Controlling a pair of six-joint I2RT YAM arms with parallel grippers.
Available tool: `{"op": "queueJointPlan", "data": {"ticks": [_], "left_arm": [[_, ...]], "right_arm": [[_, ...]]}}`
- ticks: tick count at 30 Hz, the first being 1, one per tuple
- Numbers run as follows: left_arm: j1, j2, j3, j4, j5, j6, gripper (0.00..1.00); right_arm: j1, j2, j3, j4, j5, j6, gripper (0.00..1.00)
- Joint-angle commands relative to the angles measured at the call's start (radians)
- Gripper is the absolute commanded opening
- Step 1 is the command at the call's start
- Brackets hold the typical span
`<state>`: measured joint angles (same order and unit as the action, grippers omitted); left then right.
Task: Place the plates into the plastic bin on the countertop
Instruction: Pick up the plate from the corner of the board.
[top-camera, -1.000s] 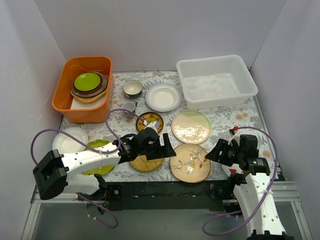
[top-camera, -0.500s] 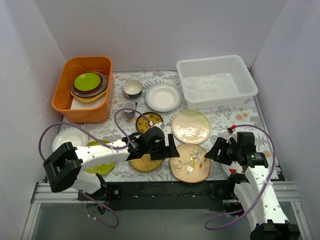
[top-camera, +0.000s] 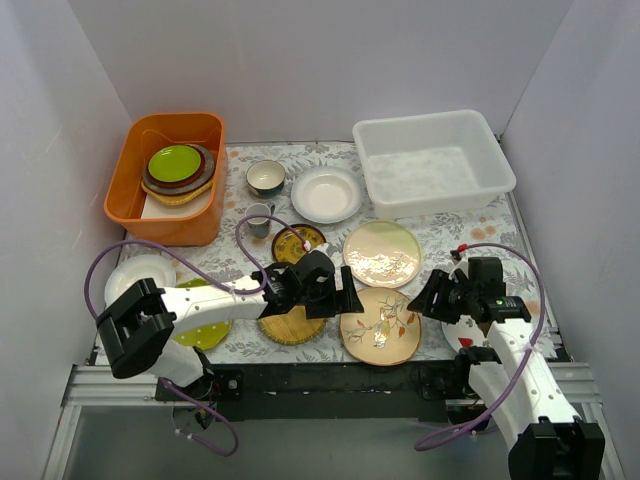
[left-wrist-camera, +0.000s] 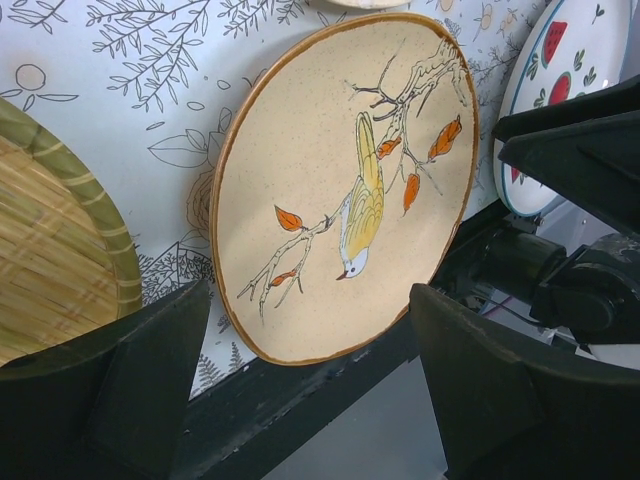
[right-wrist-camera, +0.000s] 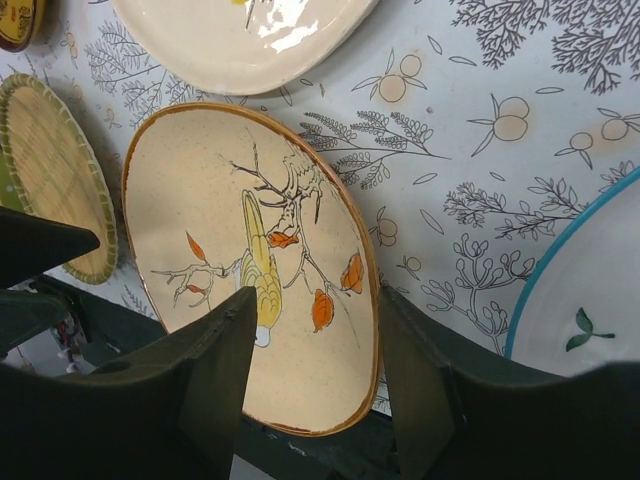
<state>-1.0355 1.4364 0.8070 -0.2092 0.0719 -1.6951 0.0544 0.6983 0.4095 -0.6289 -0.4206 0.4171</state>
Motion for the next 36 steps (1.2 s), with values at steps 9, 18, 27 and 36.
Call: {"op": "queueJointPlan", "data": {"ticks": [9,18,27,36], "left_arm": [[0.002,0.028,0.047,0.004,0.017,-0.002,0.80],[0.002,0.087,0.054,0.033,0.051,-0.008,0.80],[-0.014,0.130,0.063,0.076,0.074,-0.014,0.80],[-0.049,0.191,0.100,0.097,0.083,-0.018,0.80]], "right_arm": [[0.102,0.078,-0.047,0.118,0.080,0.055,0.57],[0.140,0.130,-0.067,0.187,0.068,0.078,0.51],[0.167,0.135,-0.147,0.267,0.036,0.126,0.43],[0.171,0.104,-0.160,0.278,0.026,0.124,0.10]]}}
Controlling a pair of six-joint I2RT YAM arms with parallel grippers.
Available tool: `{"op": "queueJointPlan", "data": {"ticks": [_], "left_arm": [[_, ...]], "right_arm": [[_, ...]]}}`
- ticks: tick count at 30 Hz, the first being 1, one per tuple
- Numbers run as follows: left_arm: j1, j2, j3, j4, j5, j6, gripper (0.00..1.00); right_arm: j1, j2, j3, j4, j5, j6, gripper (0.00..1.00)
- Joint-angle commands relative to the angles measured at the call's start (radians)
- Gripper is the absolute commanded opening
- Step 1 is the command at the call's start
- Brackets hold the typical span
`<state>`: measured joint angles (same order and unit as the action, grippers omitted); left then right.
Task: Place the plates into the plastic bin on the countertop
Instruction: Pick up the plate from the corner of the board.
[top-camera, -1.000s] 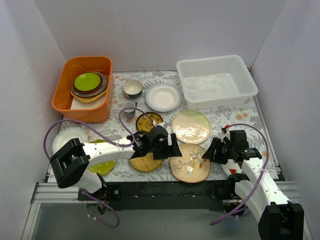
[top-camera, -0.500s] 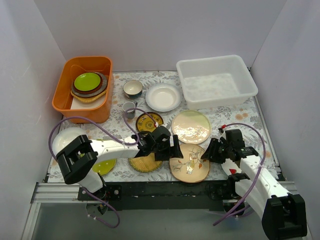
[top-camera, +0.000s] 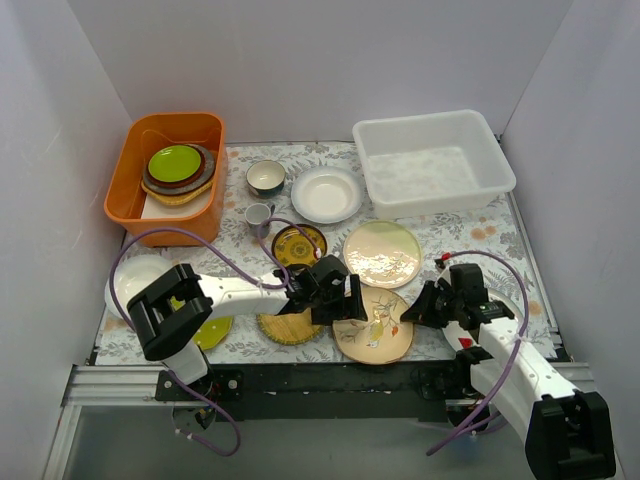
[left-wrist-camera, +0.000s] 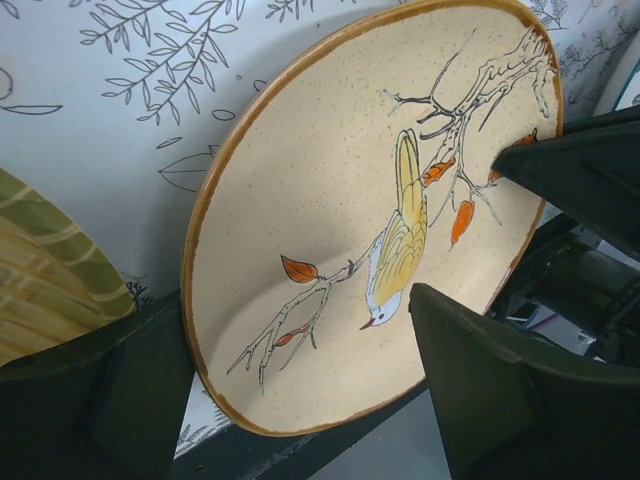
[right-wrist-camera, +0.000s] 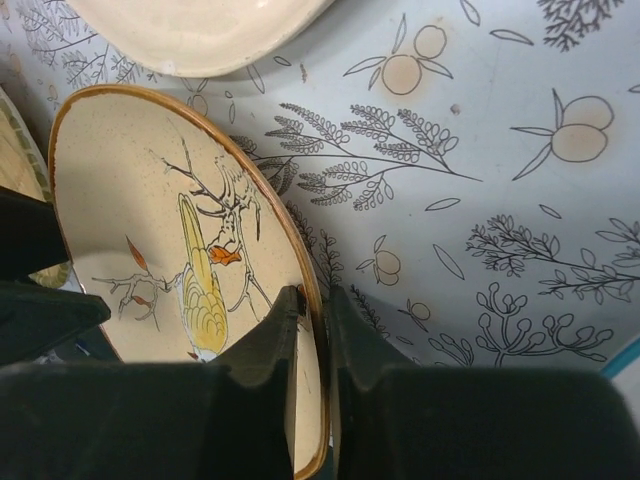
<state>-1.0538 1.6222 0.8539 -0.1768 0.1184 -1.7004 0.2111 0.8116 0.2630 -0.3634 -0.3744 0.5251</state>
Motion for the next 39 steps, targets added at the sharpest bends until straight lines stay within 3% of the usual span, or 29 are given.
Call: {"op": "queueJointPlan", "data": {"ticks": [1,19,39], "left_arm": [[-0.034,0.005,0.056,0.065,0.035,-0.013,0.80],[-0.055,-0.130,0.042,0.002,-0.031,-0.008,0.87],[-0.060,-0.324,0.119,-0.185,-0.161,0.018,0.91]], "right_arm": [[0.014,-0.017,-0.004,0.008,-0.020,0.013,0.04],[0.014,-0.167,0.179,-0.120,-0.093,0.030,0.01],[0.013,-0.132,0.473,-0.201,-0.139,0.036,0.01]]}}
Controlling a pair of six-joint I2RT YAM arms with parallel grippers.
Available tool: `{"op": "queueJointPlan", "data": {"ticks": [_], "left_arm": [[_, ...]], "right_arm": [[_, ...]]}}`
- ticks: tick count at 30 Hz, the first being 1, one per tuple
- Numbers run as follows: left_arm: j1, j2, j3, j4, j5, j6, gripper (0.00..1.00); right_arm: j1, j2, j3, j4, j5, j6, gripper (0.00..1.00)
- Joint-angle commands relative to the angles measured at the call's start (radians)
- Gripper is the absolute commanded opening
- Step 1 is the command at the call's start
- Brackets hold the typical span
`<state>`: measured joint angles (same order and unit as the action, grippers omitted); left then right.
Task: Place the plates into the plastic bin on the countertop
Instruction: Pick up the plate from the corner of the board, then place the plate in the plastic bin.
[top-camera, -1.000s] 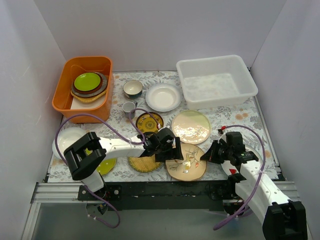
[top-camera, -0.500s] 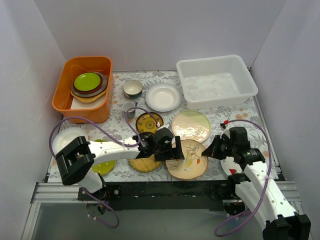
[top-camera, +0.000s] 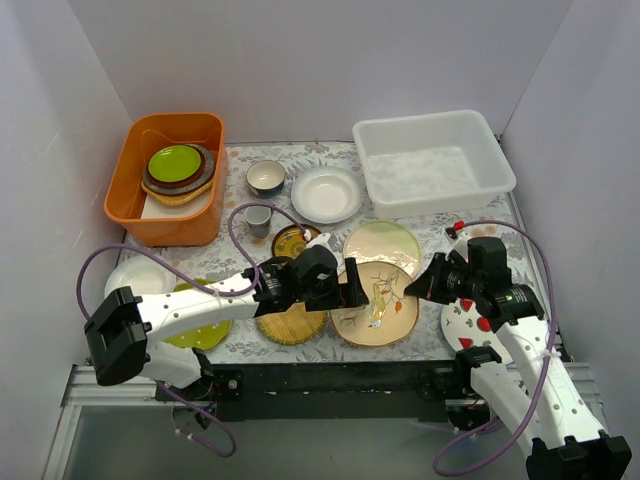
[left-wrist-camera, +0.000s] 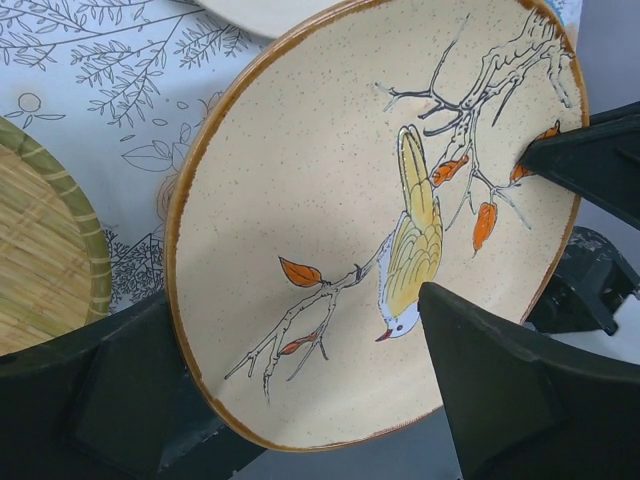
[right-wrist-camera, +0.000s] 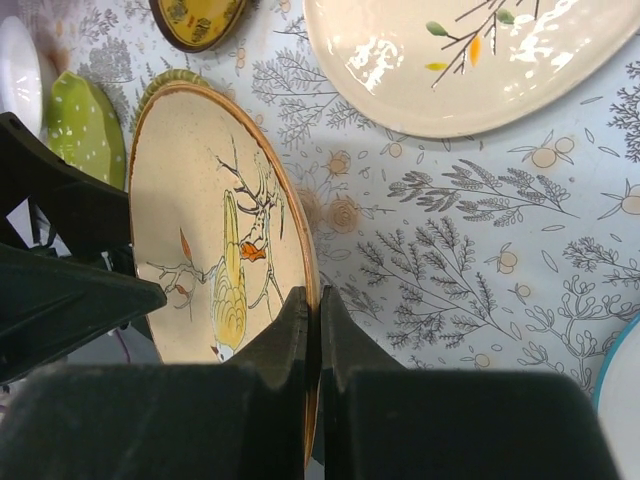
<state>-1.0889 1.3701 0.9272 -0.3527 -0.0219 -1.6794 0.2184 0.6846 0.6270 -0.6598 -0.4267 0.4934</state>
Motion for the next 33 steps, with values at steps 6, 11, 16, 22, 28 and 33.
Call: {"op": "queueJointPlan", "data": {"ticks": [6,11,16,22,28,33], "left_arm": [[-0.025,-0.140,0.021,-0.063,-0.069,-0.011,0.92],[-0.025,-0.170,0.009,-0.111,-0.108,-0.025,0.93],[-0.023,-0.215,-0.028,-0.063,-0.107,-0.034,0.89],[-0.023,-0.256,-0.086,0.034,-0.115,-0.045,0.78],[-0.022,-0.273,-0.117,0.087,-0.121,-0.060,0.37],[-0.020,-0.266,-0.120,0.119,-0.107,-0.060,0.02]], "right_arm": [[0.007,-0.002,0.171,0.088,-0.099,0.068,0.01],[0.007,0.006,0.203,0.085,-0.112,0.066,0.01],[0.007,0.001,0.211,0.126,-0.147,0.092,0.01],[0.007,-0.011,0.203,0.192,-0.211,0.140,0.01],[0.007,-0.010,0.191,0.213,-0.244,0.160,0.01],[0.007,-0.017,0.148,0.244,-0.271,0.175,0.01]]}}
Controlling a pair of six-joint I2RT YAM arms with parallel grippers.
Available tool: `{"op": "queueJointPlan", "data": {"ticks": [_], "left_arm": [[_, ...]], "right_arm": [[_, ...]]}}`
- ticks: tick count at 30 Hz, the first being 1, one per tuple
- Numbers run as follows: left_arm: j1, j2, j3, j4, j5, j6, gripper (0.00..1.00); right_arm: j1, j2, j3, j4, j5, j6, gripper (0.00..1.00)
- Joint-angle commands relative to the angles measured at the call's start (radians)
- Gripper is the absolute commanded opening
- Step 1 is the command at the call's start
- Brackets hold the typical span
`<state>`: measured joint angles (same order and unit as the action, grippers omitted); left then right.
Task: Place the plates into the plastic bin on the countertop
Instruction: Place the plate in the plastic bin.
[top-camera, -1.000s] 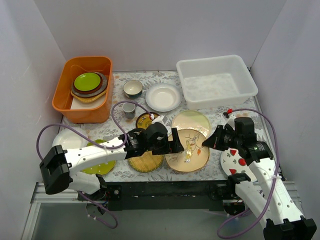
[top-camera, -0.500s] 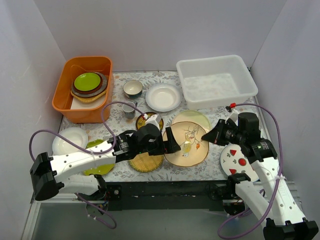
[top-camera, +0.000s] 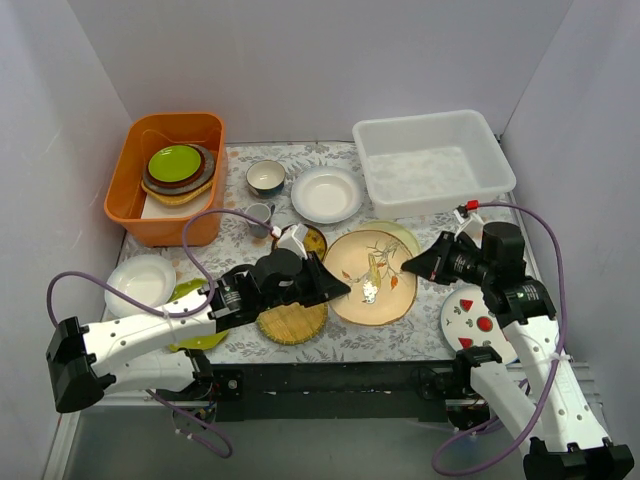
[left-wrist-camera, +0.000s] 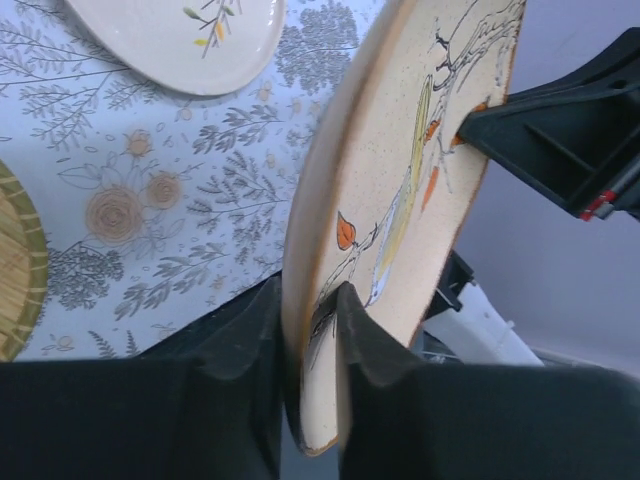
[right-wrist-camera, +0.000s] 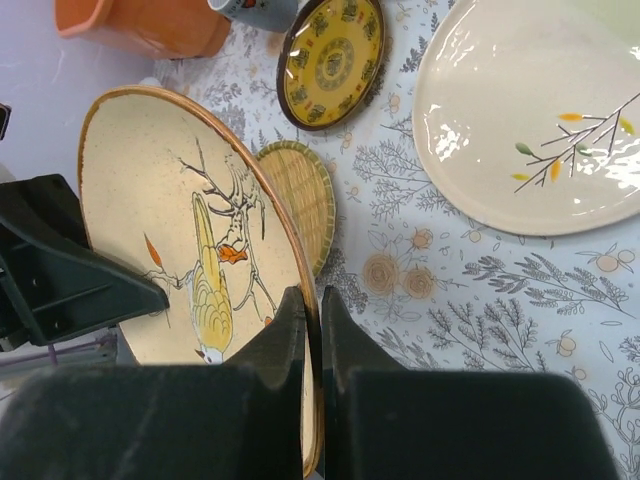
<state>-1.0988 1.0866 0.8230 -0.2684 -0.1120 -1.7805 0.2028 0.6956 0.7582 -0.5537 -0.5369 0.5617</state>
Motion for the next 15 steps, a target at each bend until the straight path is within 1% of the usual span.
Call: {"op": "queueJointPlan", "data": {"ticks": [1,5,7,8,9,11,12,14,15], "left_arm": [[-0.010,0.016,-0.018,0.041,-0.014,0.039,0.00],[-0.010,0.013,-0.028,0.070,-0.009,0.033,0.00],[-0.010,0.009,-0.030,0.077,-0.008,0.032,0.00],[-0.010,0.007,-0.030,0.078,-0.008,0.030,0.00],[-0.010,0.006,-0.031,0.080,-0.009,0.030,0.00],[-0.010,-0.007,-0.033,0.081,-0.012,0.030,0.00],[-0.010,-0.011,-0.036,0.081,-0.015,0.030,0.00],[-0.010,-0.022,-0.038,0.083,-0.017,0.027,0.00],[-0.010,-0.024,-0.039,0.081,-0.018,0.027,0.00]], "right_arm": [[0.021,-0.031,0.007,0.143,-0.163,0.107,0.01],[0.023,-0.056,-0.051,0.195,-0.198,0.125,0.01],[0.023,-0.065,-0.080,0.224,-0.205,0.132,0.06],[0.021,-0.073,-0.086,0.224,-0.201,0.132,0.14],[0.023,-0.074,-0.094,0.227,-0.198,0.132,0.29],[0.021,-0.080,-0.108,0.227,-0.187,0.132,0.45],[0.021,-0.080,-0.111,0.222,-0.183,0.130,0.55],[0.023,-0.082,-0.123,0.232,-0.189,0.130,0.60],[0.023,-0.085,-0.126,0.236,-0.189,0.130,0.65]]}}
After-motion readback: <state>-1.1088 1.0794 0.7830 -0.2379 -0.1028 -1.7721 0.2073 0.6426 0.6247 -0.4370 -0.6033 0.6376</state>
